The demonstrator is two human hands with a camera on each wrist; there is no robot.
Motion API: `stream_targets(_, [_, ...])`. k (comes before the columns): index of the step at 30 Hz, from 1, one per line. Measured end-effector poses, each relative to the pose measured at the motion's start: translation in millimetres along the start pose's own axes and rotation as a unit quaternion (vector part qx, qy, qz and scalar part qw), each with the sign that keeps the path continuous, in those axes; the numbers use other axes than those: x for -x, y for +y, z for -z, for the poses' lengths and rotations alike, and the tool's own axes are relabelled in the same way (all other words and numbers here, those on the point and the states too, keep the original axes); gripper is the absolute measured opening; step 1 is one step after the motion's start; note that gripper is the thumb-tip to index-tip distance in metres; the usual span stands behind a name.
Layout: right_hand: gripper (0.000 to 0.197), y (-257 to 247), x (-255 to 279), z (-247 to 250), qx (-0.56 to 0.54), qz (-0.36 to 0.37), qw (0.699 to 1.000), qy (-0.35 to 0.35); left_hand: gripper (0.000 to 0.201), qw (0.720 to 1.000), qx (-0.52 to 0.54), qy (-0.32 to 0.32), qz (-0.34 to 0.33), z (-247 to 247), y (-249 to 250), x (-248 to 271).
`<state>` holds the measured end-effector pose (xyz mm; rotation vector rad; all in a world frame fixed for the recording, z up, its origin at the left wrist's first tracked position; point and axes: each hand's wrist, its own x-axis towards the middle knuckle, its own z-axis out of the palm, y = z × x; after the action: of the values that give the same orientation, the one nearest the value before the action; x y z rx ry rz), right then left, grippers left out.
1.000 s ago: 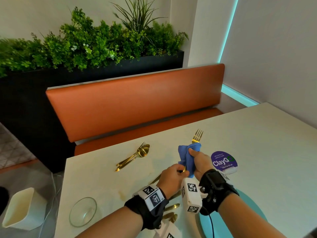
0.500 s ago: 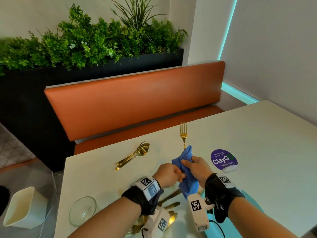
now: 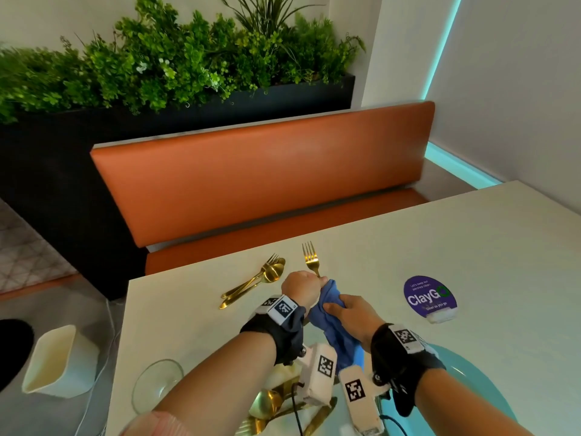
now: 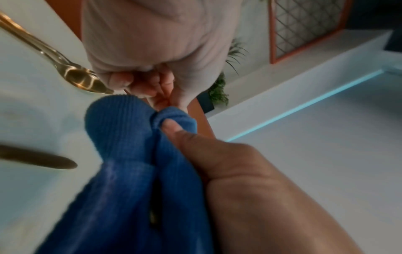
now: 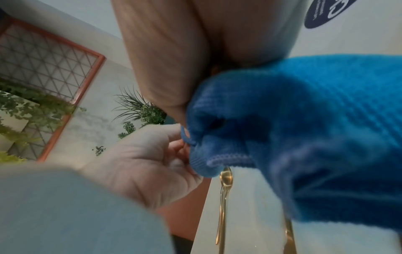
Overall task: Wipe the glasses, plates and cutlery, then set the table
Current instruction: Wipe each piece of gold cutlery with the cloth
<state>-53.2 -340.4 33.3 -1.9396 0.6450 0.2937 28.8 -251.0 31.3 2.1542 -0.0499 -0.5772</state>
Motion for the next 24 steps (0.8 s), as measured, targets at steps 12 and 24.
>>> stream_targets(12, [0.036,16,-18,63,0.164,-0.012,0.985,0.043,0.023,0.952,-0.301,0.053,-0.030,82,-49,-89])
stream_targets(24, [0.030,38,-20,85,0.165,-0.057,0.982,0.075,0.025,0.796,-0.598,0.025,-0.095,66,-91,-123])
